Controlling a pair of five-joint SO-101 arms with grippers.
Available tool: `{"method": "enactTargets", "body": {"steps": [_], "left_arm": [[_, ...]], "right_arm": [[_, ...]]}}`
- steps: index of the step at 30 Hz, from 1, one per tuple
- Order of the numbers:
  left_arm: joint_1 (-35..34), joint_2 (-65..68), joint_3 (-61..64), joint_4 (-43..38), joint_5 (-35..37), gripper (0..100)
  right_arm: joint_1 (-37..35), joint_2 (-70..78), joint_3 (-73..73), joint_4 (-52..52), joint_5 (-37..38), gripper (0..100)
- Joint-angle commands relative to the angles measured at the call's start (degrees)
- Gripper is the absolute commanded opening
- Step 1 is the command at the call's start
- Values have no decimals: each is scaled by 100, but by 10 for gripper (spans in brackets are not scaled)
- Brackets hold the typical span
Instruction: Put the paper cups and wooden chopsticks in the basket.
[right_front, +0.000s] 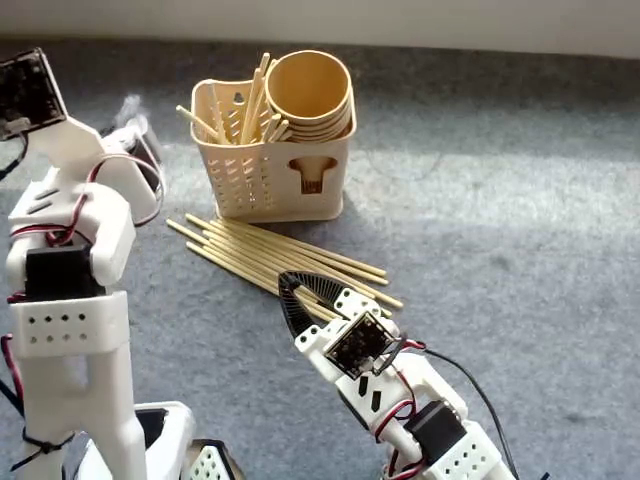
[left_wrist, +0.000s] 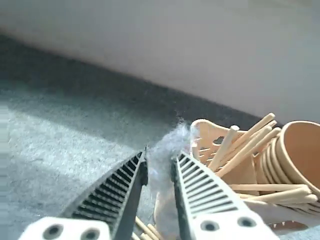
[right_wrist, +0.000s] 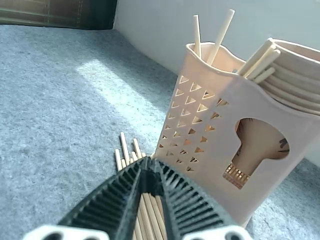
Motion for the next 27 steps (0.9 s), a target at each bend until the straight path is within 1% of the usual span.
{"method": "enactTargets", "body": {"steps": [1,4,7,11,16,22,24,27], "left_arm": [[-277,-127,400,26,70,94],[-541,-127,831,-105,70,94],[-629,-127,1323,-308,70,94],[-752,-101,1859,-360,97,98],[-646,-84,2369,-360,1073,98],[-321,-84,2826,-360,1987,95],[-224,-75,2923,-360,2119,95],[-136,-75,3037,-360,2127,95]], "right_arm": [[-31,-57,532,22,70,5],[-31,-57,532,22,70,5],[-31,-57,532,22,70,5],[-31,-57,532,22,70,5],[-31,-57,532,22,70,5],[-31,-57,532,22,70,5],[-31,-57,532,22,70,5],[-31,-57,532,22,70,5]]}}
